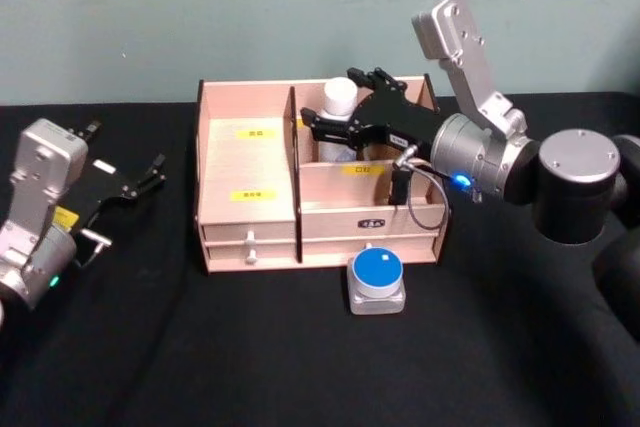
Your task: Pick up the facial cleanser and watermelon frost from the table and place them into the tiered storage box.
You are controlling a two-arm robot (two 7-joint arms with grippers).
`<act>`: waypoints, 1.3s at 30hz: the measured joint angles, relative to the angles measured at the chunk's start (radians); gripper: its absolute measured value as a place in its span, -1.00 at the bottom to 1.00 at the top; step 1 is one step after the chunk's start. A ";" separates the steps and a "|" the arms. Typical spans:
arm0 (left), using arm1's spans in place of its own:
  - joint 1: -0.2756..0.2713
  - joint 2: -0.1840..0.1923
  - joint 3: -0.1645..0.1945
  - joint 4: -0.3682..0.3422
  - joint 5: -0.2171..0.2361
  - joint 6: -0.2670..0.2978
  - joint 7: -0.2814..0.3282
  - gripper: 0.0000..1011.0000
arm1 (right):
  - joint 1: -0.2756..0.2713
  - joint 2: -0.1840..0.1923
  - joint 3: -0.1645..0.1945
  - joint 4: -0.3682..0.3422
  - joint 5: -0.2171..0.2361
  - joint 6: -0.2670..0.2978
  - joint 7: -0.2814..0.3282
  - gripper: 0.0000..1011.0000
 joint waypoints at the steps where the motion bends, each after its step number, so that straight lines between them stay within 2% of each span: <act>1: 0.000 0.000 0.000 0.000 0.000 0.000 0.000 0.98 | -0.004 0.006 0.001 -0.016 0.003 0.008 0.001 0.98; 6: 0.000 0.000 0.000 0.000 0.000 0.000 0.000 0.98 | -0.032 0.043 0.010 -0.116 0.024 0.063 0.002 0.98; 9: 0.000 0.000 0.000 0.000 0.000 0.000 0.000 0.98 | -0.068 0.085 0.024 -0.215 0.055 0.123 0.003 0.98; 12: 0.000 0.000 0.000 0.000 0.000 0.000 0.000 0.98 | -0.098 0.113 0.035 -0.277 0.080 0.168 0.004 0.98; 13: 0.000 0.000 0.000 0.000 0.000 0.000 0.000 0.98 | -0.119 0.131 0.043 -0.316 0.097 0.198 0.004 0.98; 16: 0.000 0.000 0.000 0.000 0.000 0.000 0.000 0.98 | -0.156 0.157 0.055 -0.373 0.123 0.243 0.000 0.98; 19: 0.000 0.000 0.000 0.000 0.000 0.000 0.000 0.98 | -0.229 0.198 0.081 -0.462 0.164 0.304 -0.023 0.98; 22: 0.000 0.000 0.000 0.000 0.000 0.000 0.000 0.98 | -0.272 0.221 0.094 -0.509 0.179 0.331 -0.041 0.98; 23: 0.000 0.000 0.000 0.000 0.000 0.000 0.000 0.98 | -0.303 0.239 0.103 -0.541 0.186 0.348 -0.055 0.98; 28: 0.000 0.000 0.000 0.000 0.000 0.000 0.000 0.98 | -0.402 0.293 0.131 -0.626 0.204 0.384 -0.103 0.98; 29: 0.000 0.000 0.000 0.000 0.000 0.000 0.000 0.98 | -0.402 0.293 0.131 -0.626 0.204 0.384 -0.103 0.98; 31: 0.000 0.000 0.000 0.000 0.000 0.000 0.000 0.98 | -0.453 0.313 0.144 -0.657 0.215 0.394 -0.129 0.98; 32: 0.000 0.000 0.000 0.000 0.000 0.000 0.000 0.98 | -0.453 0.313 0.144 -0.657 0.215 0.394 -0.129 0.98; 35: 0.000 0.000 0.000 0.000 0.000 0.000 0.000 0.98 | -0.508 0.327 0.155 -0.680 0.234 0.397 -0.150 0.98; 39: 0.000 0.000 0.000 0.000 0.000 0.000 0.000 0.98 | -0.537 0.337 0.154 -0.686 0.244 0.398 -0.163 0.98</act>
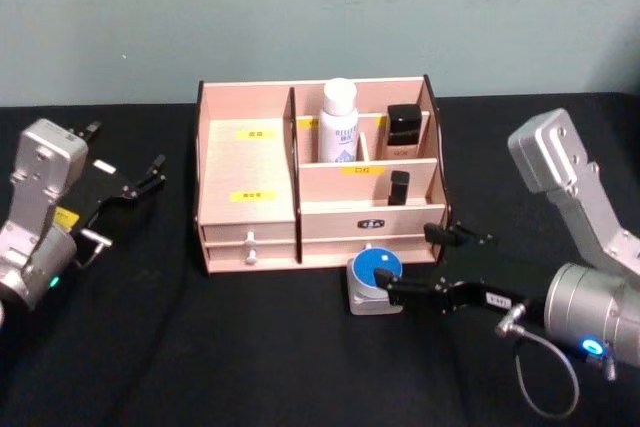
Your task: Pick up the facial cleanser and watermelon frost from the table and place them into the tiered storage box.
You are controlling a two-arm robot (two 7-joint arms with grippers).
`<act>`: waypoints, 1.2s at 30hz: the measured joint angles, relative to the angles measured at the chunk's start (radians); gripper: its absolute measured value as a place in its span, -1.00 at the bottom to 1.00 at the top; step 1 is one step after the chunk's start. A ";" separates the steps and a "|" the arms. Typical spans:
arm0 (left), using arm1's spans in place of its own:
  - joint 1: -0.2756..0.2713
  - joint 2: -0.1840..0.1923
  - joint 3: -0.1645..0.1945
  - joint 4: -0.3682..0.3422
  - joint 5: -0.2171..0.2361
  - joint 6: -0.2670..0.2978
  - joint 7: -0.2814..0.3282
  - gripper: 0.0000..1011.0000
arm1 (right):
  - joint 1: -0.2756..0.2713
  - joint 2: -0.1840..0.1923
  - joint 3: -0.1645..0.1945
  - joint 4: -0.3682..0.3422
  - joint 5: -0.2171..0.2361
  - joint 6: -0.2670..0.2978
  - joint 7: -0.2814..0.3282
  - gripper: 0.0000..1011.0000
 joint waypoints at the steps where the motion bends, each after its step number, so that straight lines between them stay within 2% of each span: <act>1: 0.000 0.000 0.000 0.000 0.000 0.000 0.000 0.98 | -0.003 0.002 -0.002 0.000 0.001 0.001 -0.003 0.98; 8: 0.000 0.000 0.000 0.000 0.000 0.000 0.000 0.98 | -0.021 0.017 -0.017 0.003 -0.001 0.004 -0.025 0.98; 15: 0.000 0.000 0.000 0.000 0.000 0.000 0.000 0.98 | -0.026 0.012 -0.044 0.033 -0.024 0.012 -0.039 0.98; 25: 0.000 0.000 0.000 0.000 0.000 0.000 0.000 0.98 | 0.005 -0.031 -0.074 0.098 -0.061 0.031 -0.047 0.98; 36: 0.000 0.000 0.000 0.000 0.000 0.000 0.000 0.98 | 0.074 -0.092 -0.113 0.170 -0.120 0.043 -0.040 0.98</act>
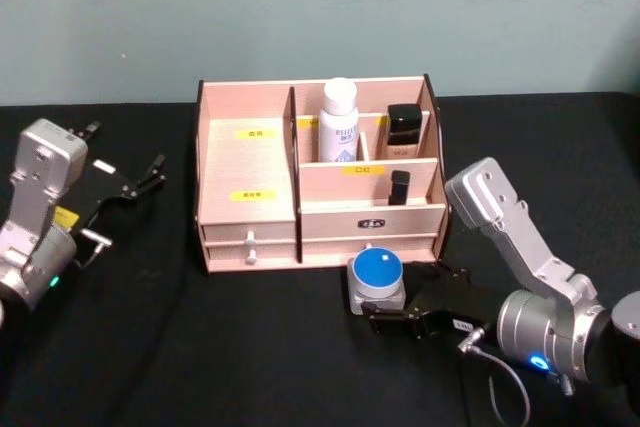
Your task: Pick up the facial cleanser and watermelon frost from the table and place them into the tiered storage box.
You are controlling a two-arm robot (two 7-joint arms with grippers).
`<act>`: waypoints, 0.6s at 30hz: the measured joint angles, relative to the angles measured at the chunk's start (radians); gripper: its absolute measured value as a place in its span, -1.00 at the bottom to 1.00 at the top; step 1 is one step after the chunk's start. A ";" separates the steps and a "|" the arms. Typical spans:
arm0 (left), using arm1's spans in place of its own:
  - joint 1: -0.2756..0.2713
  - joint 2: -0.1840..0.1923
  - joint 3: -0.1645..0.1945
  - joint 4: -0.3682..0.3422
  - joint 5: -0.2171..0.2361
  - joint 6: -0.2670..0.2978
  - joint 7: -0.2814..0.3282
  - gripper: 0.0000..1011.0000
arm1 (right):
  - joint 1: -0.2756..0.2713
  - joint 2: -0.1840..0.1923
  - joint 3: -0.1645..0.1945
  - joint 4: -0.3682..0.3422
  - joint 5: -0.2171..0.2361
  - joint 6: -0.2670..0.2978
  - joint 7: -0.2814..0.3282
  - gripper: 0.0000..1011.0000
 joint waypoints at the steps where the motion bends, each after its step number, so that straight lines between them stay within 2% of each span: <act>1: 0.000 0.000 0.000 0.000 0.000 0.000 0.000 0.98 | 0.004 -0.003 -0.002 0.004 -0.004 0.000 0.001 0.98; 18: 0.000 0.000 0.000 0.000 0.000 0.000 0.000 0.98 | 0.037 -0.048 -0.006 0.055 -0.058 -0.003 0.025 0.98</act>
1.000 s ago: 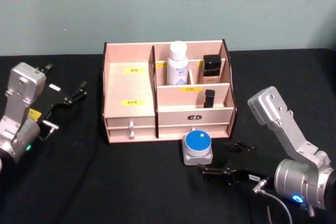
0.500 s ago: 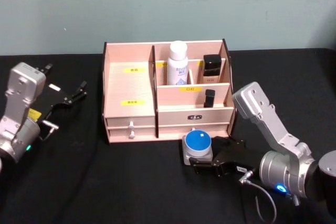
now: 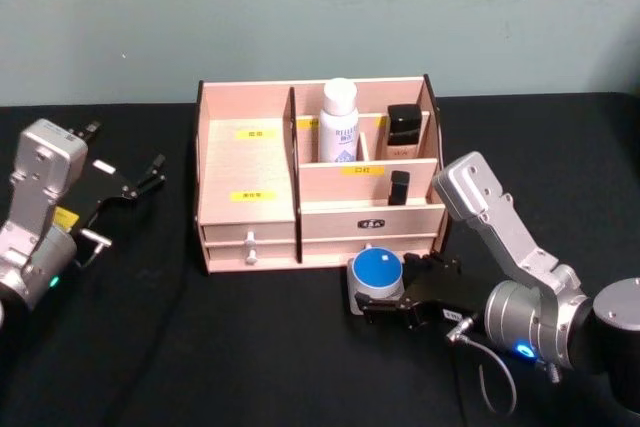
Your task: Pick up the facial cleanser and watermelon frost from the table and place them into the tiered storage box.
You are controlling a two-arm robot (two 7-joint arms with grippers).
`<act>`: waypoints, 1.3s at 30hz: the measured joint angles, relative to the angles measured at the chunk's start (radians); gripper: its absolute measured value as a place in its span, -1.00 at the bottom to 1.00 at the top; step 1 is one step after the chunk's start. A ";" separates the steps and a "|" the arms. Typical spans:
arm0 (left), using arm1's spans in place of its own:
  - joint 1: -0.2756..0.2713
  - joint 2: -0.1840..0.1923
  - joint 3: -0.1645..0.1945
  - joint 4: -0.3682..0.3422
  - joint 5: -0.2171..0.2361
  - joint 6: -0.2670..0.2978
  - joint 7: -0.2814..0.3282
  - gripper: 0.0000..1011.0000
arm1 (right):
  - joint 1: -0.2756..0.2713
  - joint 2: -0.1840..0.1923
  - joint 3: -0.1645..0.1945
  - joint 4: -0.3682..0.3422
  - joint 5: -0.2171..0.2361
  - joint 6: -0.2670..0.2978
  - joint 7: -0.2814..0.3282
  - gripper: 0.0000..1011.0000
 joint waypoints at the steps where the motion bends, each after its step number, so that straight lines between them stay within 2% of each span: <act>1: 0.000 0.000 0.000 0.000 0.000 0.000 0.000 0.98 | 0.001 -0.002 0.001 0.002 -0.002 -0.001 0.001 0.98; 16: 0.000 0.000 0.000 0.000 0.000 0.000 0.000 0.98 | 0.014 -0.044 0.008 0.049 -0.038 -0.018 0.025 0.98; 39: 0.000 0.000 0.000 0.000 0.000 0.000 0.000 0.98 | 0.026 -0.076 0.016 0.074 -0.074 -0.034 0.050 0.98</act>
